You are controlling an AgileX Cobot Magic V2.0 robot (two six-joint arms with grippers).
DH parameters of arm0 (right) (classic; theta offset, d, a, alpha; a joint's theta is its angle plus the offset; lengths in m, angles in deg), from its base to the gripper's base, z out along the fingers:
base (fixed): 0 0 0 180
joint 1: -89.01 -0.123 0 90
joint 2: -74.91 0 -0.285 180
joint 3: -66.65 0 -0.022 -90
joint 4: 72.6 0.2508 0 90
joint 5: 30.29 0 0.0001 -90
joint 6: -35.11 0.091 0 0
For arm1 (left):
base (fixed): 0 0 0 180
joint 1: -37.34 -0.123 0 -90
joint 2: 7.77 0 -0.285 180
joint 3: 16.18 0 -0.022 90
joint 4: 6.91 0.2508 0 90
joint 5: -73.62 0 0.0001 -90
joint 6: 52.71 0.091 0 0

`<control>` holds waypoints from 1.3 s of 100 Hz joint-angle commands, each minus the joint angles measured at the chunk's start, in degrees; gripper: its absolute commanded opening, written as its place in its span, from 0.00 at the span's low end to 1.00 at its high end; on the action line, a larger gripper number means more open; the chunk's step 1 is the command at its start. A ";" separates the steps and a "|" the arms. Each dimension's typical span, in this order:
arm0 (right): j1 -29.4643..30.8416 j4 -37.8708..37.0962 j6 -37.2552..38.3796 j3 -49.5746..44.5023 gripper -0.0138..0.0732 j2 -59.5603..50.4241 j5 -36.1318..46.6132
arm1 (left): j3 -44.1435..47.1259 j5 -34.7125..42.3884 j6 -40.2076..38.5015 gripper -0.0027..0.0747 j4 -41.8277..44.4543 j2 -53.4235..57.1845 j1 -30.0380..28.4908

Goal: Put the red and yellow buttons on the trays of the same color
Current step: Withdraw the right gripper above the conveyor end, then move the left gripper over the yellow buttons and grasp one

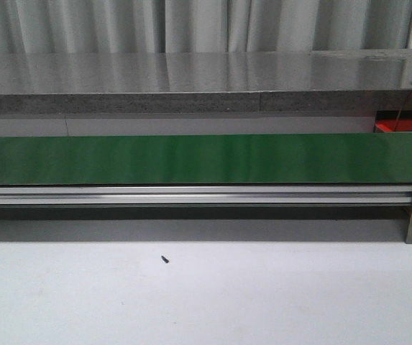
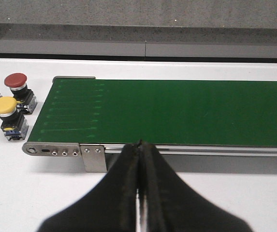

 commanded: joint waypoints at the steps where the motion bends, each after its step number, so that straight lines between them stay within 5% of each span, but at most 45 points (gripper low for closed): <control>1: 0.14 0.45 -0.25 0.76 0.33 -1.42 4.38 | -1.43 4.25 0.06 0.01 -1.24 -0.19 0.37; 14: 0.14 0.45 -0.25 0.67 0.07 -1.54 4.31 | -1.43 4.25 0.06 0.01 -1.24 -0.19 0.37; 29: 0.14 0.50 -0.25 0.67 0.08 -1.54 3.67 | -1.43 4.25 0.06 0.09 -1.24 -0.19 0.37; 53: 0.14 0.50 -0.25 0.67 0.08 -1.54 3.67 | -1.43 4.13 0.06 0.69 -1.24 -0.19 0.37; 60: 0.14 0.50 -0.25 0.67 0.08 -1.54 3.67 | -1.43 4.38 0.06 0.79 -1.34 -0.19 0.37; 92: 0.14 0.50 -0.25 0.67 0.08 -1.54 3.67 | -4.55 4.89 -4.21 0.78 0.62 -3.67 -0.25; 130: 0.14 0.50 -0.25 0.67 0.08 -1.54 3.67 | -28.13 -0.56 -11.98 0.77 10.08 -33.33 -4.65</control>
